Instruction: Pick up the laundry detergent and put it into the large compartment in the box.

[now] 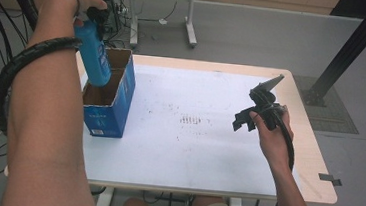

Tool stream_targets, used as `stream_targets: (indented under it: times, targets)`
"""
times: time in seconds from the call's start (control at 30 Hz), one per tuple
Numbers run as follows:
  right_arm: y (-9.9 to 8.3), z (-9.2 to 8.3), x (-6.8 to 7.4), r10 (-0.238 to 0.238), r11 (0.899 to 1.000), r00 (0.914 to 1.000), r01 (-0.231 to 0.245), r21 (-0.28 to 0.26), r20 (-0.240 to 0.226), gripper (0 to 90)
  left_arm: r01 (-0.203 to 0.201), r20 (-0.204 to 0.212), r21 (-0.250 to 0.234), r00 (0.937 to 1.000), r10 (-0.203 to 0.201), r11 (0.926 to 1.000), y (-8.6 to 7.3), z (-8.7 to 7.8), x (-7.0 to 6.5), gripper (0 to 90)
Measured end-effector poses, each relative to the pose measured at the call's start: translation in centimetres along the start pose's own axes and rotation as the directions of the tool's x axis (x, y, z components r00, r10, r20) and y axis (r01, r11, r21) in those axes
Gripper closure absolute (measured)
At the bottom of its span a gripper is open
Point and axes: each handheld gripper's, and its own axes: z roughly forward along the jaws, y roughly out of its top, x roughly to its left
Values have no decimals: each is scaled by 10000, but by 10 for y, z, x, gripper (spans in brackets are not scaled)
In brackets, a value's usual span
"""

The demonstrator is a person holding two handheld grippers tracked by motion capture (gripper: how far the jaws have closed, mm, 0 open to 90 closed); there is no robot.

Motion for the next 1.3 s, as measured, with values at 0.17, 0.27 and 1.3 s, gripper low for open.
stream_targets:
  times: [0.17,0.27,1.3]
  targets:
    - [0,0,0,30,10000,10000,-30,26,13,65,-31,-37,145,10000,31,9999,2,15,2,376]
    - [0,1,-1,36,10000,10000,-36,52,23,65,-52,-1,217,10000,53,9998,3,25,4,376]
    - [-4,5,-6,159,9998,9998,-159,68,116,65,-729,125,693,9973,722,9949,7,148,-2,376]
